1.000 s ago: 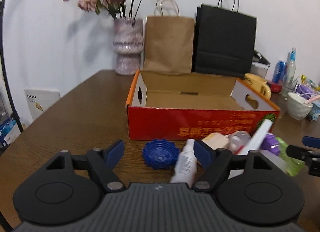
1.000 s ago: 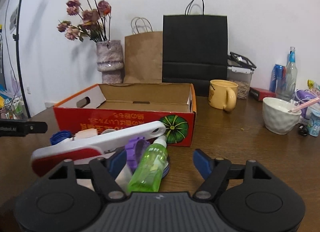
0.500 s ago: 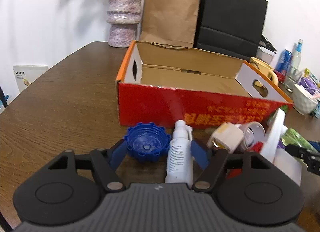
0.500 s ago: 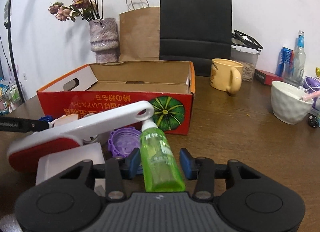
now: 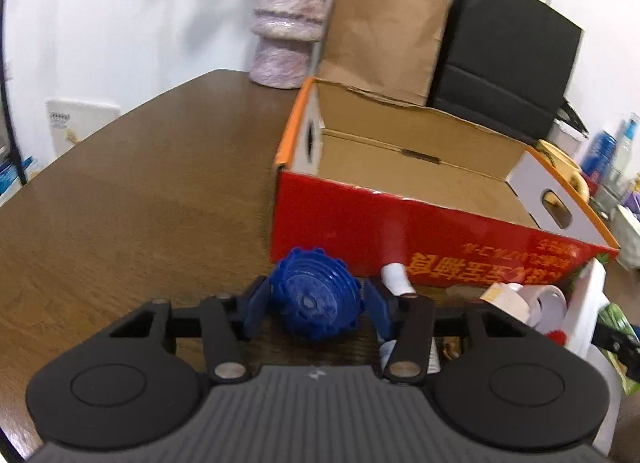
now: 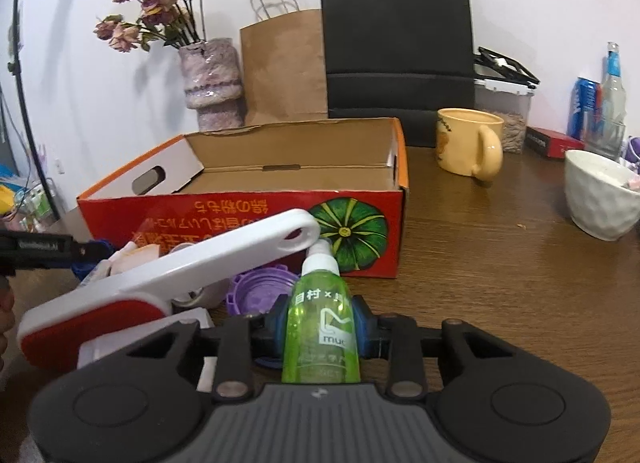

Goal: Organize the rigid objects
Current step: 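Carry the blue cap and green spray bottle into the cardboard box and release both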

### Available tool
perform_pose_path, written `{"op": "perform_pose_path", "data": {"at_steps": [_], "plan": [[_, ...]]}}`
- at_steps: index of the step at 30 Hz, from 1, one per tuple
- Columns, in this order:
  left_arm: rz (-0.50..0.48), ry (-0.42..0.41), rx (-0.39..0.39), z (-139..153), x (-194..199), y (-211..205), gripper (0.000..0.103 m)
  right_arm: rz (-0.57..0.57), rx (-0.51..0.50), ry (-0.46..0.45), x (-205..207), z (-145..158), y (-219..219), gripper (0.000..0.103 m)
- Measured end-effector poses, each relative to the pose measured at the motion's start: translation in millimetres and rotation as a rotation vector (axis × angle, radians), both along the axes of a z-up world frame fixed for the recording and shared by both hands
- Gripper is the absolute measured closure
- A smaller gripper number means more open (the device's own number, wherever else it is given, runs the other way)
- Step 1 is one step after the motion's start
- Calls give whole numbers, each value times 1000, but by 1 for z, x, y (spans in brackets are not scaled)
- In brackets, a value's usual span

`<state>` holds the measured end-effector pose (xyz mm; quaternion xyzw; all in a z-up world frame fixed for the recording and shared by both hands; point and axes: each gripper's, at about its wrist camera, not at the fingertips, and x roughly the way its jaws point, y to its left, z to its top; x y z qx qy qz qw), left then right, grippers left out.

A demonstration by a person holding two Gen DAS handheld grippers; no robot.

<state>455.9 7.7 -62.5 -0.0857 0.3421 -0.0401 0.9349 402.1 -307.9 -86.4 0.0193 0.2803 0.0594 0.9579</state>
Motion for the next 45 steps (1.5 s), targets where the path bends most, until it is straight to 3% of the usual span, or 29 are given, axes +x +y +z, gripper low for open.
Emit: {"op": "perform_pose_path", "data": {"at_steps": [1, 2, 7, 11, 21, 24, 30, 37, 45], "plan": [[5, -10, -2, 1, -2, 1, 63, -5, -17, -5, -4, 0, 0, 72], [14, -23, 6, 3, -5, 2, 90, -11, -22, -7, -7, 0, 0, 72], [-11, -22, 17, 4, -23, 3, 91, -27, -30, -26, -35, 3, -4, 72], [0, -55, 35, 8, -60, 3, 91, -28, -31, -54, -69, 6, -3, 72], [93, -262, 124, 43, -200, 0, 91, -32, -8, -213, -177, 24, 14, 72], [88, -345, 136, 50, -243, -3, 91, -14, -31, -268, -210, 26, 27, 72], [38, -413, 108, 64, -301, -10, 91, 20, -26, -306, -250, 36, 47, 72], [4, -468, 97, 66, -317, -10, 91, 27, -19, -329, -263, 43, 53, 72], [-7, -470, 61, 81, -279, -4, 91, 23, -23, -354, -224, 61, 41, 72]]}}
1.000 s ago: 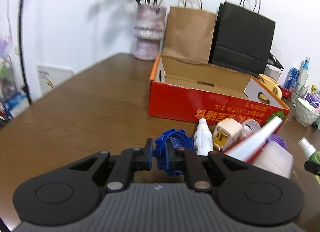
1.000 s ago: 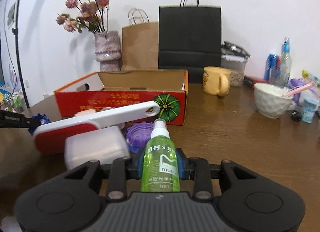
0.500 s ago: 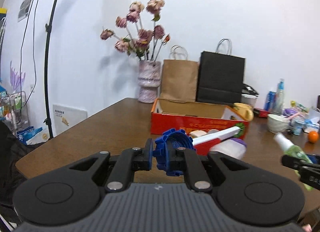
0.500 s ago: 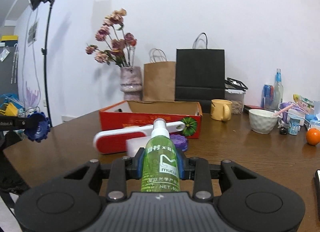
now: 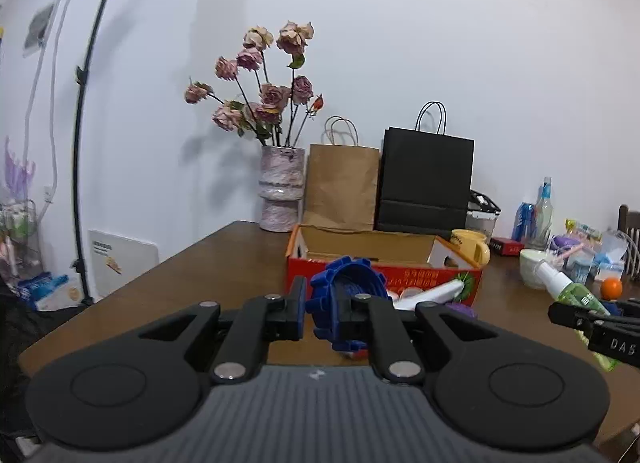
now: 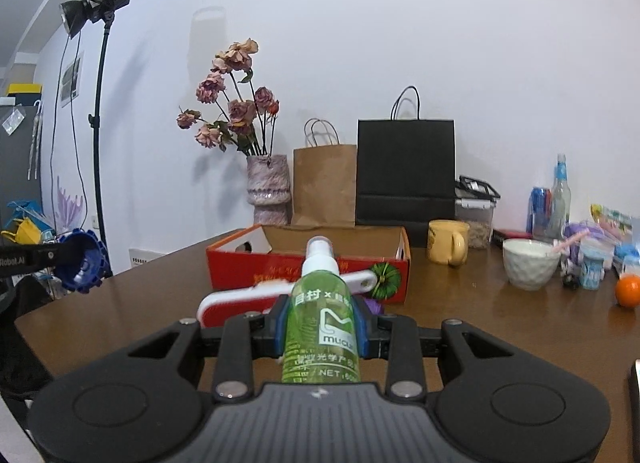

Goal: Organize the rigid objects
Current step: 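Carry the blue cap and green spray bottle into the cardboard box and release both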

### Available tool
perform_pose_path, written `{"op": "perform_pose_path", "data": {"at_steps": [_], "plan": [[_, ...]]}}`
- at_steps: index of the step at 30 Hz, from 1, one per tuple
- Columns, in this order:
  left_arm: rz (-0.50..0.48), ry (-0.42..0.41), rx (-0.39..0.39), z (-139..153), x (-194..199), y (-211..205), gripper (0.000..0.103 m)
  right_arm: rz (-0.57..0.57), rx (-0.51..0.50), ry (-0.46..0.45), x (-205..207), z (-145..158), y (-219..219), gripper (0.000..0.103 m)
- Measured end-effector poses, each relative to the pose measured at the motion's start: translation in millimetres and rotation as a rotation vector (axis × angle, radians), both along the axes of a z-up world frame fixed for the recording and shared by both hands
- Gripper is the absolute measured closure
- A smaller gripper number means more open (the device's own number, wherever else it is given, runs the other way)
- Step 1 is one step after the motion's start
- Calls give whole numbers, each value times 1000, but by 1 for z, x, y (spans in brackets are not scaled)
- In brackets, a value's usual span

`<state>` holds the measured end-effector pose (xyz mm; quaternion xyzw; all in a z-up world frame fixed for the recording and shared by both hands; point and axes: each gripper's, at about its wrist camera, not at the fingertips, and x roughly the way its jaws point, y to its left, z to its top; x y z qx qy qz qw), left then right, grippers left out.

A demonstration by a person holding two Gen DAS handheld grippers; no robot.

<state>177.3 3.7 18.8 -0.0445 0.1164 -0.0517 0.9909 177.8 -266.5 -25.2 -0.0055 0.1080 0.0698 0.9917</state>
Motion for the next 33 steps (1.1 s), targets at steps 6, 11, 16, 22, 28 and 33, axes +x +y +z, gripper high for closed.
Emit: {"op": "perform_pose_path", "data": {"at_steps": [6, 11, 16, 22, 28, 33], "plan": [[-33, -35, 9, 26, 84, -2, 91, 15, 27, -4, 74, 27, -11, 72], [-75, 44, -1, 40, 180, -9, 91, 23, 11, 4, 152, 57, -17, 72], [-59, 93, 46, 51, 267, -19, 91, 16, 25, 97, 252, 78, -29, 72], [-86, 297, 94, 33, 378, -37, 91, -7, -9, 310, 370, 61, -32, 72], [-61, 483, 194, -19, 465, -55, 90, -51, -38, 569, 458, 3, -30, 72], [-63, 564, 308, -60, 495, -68, 77, -124, -222, 618, 478, -25, -8, 69]]}}
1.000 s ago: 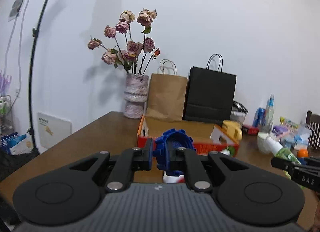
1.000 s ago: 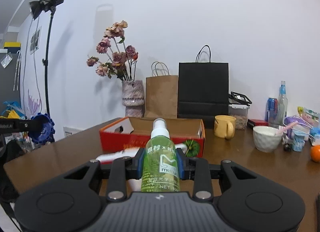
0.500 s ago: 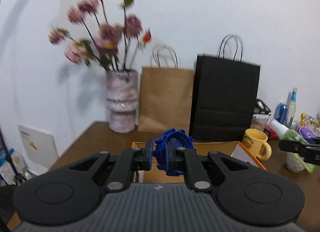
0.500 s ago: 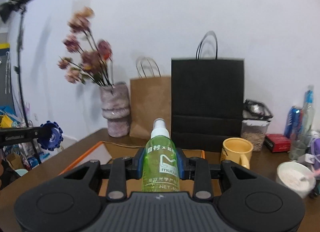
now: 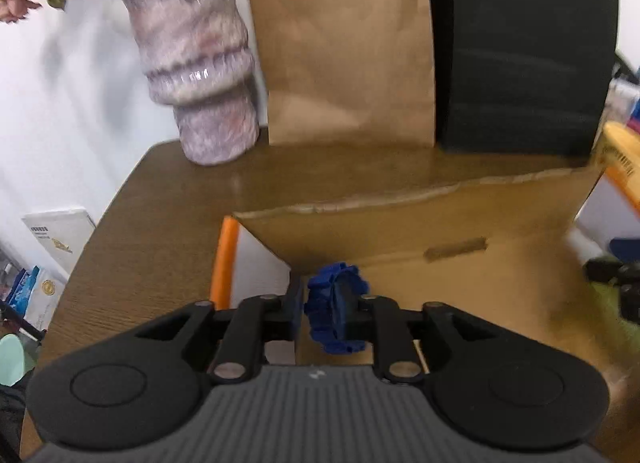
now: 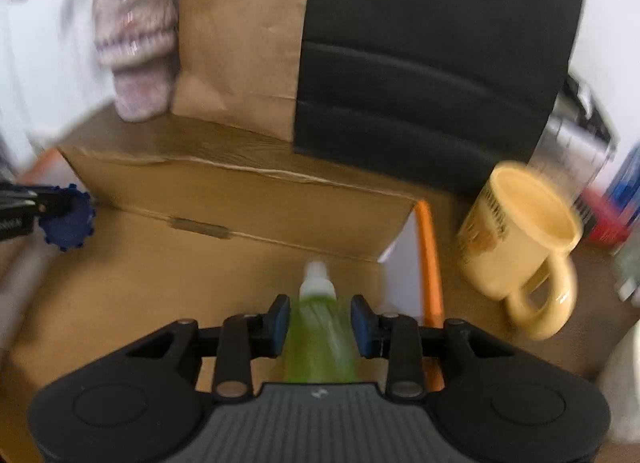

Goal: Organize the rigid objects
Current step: 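Carry the blue cap and green spray bottle into the cardboard box and release both, then withdraw both tools from the box back toward the table clutter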

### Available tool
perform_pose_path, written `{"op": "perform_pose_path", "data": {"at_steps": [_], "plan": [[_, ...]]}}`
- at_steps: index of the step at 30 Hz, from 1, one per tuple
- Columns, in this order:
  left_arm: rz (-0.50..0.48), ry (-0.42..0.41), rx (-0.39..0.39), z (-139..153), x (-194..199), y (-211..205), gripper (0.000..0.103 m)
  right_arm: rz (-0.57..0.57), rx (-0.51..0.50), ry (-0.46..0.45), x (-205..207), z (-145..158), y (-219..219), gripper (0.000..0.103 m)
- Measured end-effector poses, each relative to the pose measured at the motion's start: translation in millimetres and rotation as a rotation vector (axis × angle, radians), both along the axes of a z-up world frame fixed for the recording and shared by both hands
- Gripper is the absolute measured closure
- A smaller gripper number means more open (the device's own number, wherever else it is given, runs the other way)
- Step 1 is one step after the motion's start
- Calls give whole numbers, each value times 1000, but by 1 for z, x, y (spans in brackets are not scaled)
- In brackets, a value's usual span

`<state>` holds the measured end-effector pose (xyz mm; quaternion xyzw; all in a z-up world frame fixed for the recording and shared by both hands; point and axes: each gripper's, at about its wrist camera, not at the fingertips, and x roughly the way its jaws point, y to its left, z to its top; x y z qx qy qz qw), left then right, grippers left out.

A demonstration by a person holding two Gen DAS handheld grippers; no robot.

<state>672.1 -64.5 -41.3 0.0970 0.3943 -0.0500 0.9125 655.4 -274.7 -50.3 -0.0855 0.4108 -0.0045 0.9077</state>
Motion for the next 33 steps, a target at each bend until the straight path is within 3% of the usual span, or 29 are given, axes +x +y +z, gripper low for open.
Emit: {"op": "perform_pose_path", "data": {"at_steps": [2, 6, 9, 11, 13, 17, 21, 25, 26, 33], "plan": [[11, 6, 22, -1, 1, -1, 58, 21, -10, 21, 4, 1, 4, 47], [12, -48, 44, 9, -7, -2, 55, 11, -40, 15, -1, 10, 6, 44], [-3, -45, 4, 33, -20, 3, 48, 25, -39, -18, -17, 30, 2, 40], [-8, -59, -9, 56, -35, 7, 31, 30, -25, -52, -33, 51, 0, 33], [8, -81, -16, 76, -52, 12, 21, 30, -6, -87, -51, 73, -4, 27], [32, -180, -35, 117, -101, 23, 17, 60, 75, -215, -102, 115, -8, 17], [45, -395, -87, 145, -174, 35, 7, 103, 144, -403, -171, 138, -8, 10], [30, -534, -139, 154, -251, 41, 3, 151, 152, -586, -247, 134, -3, 9], [23, -561, -149, 154, -271, 43, 2, 156, 146, -623, -265, 129, -3, 4], [21, -654, -175, 134, -374, 53, 2, 145, 184, -717, -352, 98, -11, 0]]}}
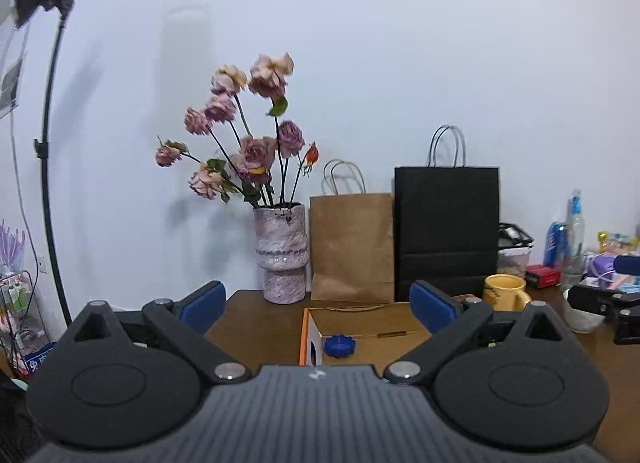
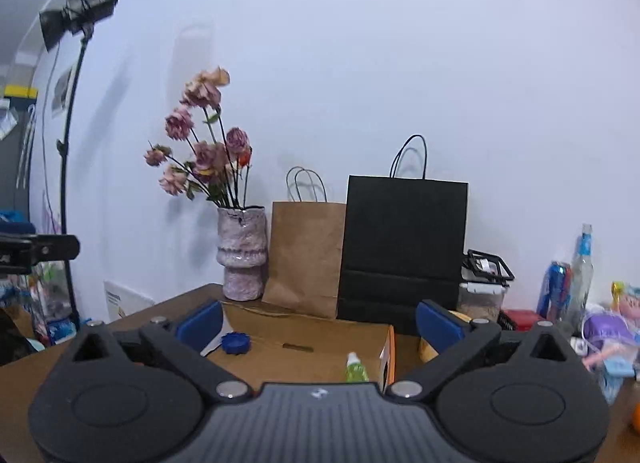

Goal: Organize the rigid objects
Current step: 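Withdraw both tools from the box back toward the table clutter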

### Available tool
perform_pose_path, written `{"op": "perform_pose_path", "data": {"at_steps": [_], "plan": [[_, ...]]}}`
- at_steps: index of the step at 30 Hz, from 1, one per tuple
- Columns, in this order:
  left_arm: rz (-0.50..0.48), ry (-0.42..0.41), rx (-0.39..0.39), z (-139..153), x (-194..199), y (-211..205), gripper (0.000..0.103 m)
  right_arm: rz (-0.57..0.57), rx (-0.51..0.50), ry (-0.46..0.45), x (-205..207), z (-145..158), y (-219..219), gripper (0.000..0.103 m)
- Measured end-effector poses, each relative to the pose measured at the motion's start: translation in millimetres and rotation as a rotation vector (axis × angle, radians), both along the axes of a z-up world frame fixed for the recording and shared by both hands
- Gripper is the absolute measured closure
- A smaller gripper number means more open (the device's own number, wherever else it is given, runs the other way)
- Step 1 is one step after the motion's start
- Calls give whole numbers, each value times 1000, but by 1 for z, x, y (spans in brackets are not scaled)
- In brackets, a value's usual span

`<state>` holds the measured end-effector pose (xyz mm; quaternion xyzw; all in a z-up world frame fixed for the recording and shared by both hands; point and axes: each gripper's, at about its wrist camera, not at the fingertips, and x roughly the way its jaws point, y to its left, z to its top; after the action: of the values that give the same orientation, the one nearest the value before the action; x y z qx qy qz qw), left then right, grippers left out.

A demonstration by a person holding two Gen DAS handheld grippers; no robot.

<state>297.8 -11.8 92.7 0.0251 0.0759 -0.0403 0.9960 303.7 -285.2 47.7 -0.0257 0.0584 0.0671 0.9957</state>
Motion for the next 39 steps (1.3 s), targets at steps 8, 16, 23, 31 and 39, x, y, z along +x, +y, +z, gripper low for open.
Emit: {"op": "perform_pose_path", "data": {"at_steps": [8, 16, 23, 31, 39], "plan": [[29, -12, -73, -18, -81, 27, 0, -7, 10, -43, -92, -25, -4, 0], [25, 38, -62, -49, -156, 29, 0, 12, 56, -32, -176, -47, -2, 0], [-10, 42, -1, -63, -206, 36, 0, 14, 62, 6, -237, -54, 1, 0], [-25, 16, 10, -63, -213, 30, 0, -5, 98, 13, -262, -53, -11, 0], [-40, -2, -20, -61, -218, 43, 0, -44, 81, -5, -267, -42, -4, 0]]}}
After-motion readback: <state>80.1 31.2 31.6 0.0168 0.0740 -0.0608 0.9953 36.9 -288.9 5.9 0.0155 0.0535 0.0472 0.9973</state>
